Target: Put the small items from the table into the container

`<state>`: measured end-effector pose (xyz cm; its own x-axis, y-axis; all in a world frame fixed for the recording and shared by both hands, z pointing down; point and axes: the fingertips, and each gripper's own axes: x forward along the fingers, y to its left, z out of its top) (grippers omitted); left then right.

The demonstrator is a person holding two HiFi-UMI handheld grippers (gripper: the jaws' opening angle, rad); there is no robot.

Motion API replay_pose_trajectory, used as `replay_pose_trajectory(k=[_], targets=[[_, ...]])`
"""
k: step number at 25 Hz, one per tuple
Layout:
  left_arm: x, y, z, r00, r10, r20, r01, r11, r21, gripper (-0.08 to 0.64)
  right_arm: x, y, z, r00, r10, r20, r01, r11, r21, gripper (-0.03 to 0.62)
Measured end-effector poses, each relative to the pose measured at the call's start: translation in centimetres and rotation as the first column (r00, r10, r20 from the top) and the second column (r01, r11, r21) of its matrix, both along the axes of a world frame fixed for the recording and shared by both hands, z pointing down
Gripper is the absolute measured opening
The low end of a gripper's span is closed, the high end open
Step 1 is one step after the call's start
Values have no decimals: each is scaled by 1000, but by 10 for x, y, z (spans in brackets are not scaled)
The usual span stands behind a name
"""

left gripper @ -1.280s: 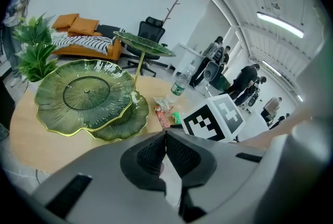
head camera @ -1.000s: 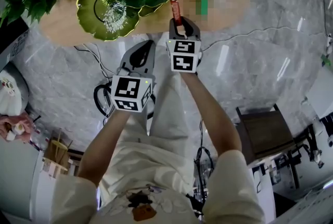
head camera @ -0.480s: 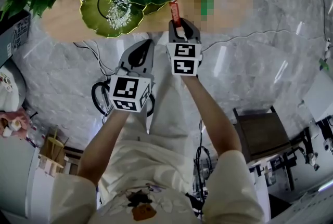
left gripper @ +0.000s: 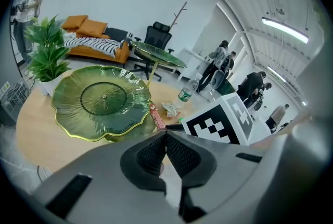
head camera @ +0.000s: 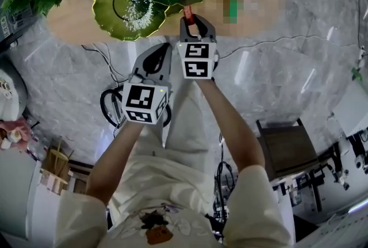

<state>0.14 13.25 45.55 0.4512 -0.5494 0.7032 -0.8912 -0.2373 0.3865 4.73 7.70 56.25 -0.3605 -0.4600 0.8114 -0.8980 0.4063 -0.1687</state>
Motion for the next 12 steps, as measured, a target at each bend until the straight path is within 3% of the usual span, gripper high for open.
replay_pose_trajectory(k=[12], targets=[[-17,-5,5,1000,-29,-6,29,1000,-5,8,-24,-13,13,1000,-25,1,25,1000,-18,110]])
